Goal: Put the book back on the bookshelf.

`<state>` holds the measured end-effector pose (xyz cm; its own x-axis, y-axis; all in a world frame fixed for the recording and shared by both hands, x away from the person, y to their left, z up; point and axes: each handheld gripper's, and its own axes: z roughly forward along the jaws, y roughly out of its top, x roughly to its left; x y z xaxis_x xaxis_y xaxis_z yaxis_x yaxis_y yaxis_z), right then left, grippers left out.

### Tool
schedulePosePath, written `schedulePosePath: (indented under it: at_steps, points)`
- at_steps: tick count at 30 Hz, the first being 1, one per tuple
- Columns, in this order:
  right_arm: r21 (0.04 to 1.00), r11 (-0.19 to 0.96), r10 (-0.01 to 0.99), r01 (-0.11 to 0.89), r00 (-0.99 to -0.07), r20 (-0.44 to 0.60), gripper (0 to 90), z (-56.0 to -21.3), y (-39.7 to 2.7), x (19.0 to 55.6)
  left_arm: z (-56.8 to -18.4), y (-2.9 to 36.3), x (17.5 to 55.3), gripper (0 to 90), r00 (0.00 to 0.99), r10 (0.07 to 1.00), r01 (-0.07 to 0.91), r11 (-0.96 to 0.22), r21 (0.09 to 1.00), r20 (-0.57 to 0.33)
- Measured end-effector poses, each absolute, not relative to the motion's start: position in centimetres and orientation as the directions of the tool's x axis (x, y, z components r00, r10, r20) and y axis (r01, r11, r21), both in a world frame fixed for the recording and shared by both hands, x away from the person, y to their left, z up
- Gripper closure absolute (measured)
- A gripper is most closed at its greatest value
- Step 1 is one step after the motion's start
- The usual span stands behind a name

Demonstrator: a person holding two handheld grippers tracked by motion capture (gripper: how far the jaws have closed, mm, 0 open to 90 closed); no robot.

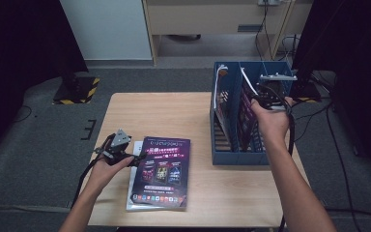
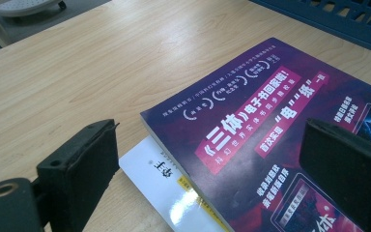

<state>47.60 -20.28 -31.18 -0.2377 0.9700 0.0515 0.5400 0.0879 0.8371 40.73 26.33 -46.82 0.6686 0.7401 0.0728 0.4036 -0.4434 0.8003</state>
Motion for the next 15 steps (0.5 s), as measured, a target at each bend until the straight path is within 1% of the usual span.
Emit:
schedulePosePath:
  at_steps: [3, 15]
  points:
    - [0.822, 0.108, 0.969, 0.559, -0.246, 0.040, 83.1, -30.89, -20.22, 47.52, -46.78, 26.33, 40.73, 6.4, 0.669, 0.740, 0.404, -0.444, 0.800, 0.073]
    - [0.784, 0.136, 0.955, 0.606, -0.292, 0.060, 76.0, -30.51, -20.12, 48.18, -46.78, 26.31, 40.68, 6.4, 0.670, 0.739, 0.404, -0.445, 0.799, 0.073]
